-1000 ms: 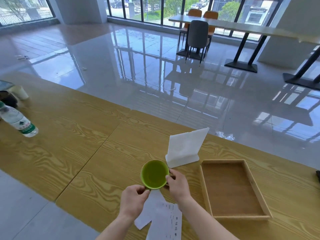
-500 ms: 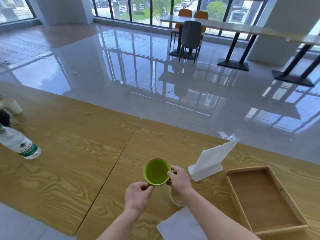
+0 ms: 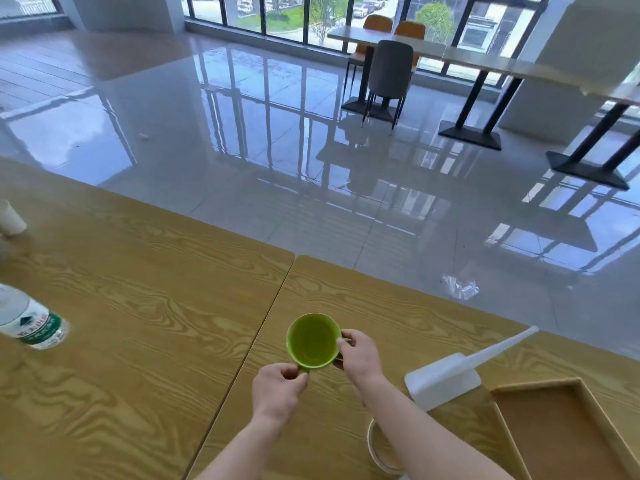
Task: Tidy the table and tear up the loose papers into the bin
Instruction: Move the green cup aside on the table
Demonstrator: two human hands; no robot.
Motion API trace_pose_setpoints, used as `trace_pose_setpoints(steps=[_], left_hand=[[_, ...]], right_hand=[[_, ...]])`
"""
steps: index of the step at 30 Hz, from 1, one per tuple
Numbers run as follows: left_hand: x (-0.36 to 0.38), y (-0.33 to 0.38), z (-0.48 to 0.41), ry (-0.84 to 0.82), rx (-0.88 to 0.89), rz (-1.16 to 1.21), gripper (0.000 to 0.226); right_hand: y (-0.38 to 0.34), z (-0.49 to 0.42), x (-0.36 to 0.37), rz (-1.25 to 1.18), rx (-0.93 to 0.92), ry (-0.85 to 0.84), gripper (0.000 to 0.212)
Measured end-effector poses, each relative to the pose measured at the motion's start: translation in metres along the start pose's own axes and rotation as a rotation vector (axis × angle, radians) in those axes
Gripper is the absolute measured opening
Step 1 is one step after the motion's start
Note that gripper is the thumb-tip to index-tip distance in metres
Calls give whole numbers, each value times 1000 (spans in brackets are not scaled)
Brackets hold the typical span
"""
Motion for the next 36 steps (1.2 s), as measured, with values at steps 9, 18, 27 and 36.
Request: trace_pose_setpoints(steps=[9, 18, 27, 36], left_hand=[[7, 13, -51, 35, 27, -58, 33], [10, 21, -86, 93, -6, -44, 26], [7, 24, -105, 120, -15, -68, 27], [11, 16, -109, 109, -41, -25, 30]], right_hand=[[-26, -45, 15, -10, 1, -22, 25], [-41, -80, 30, 10, 6, -16, 23], [-42, -102, 46, -3, 42, -20, 20], [-30, -110, 52, -37, 55, -1, 24]])
Point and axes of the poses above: each hand's wrist, its own z-axis away from the middle knuckle, its own x-axis out of the palm, y = z × x, the point moved 3 cm from there along -z, towards the middle knuckle, and after that the axes turned 6 degrees about y, right-handed, at the moved point
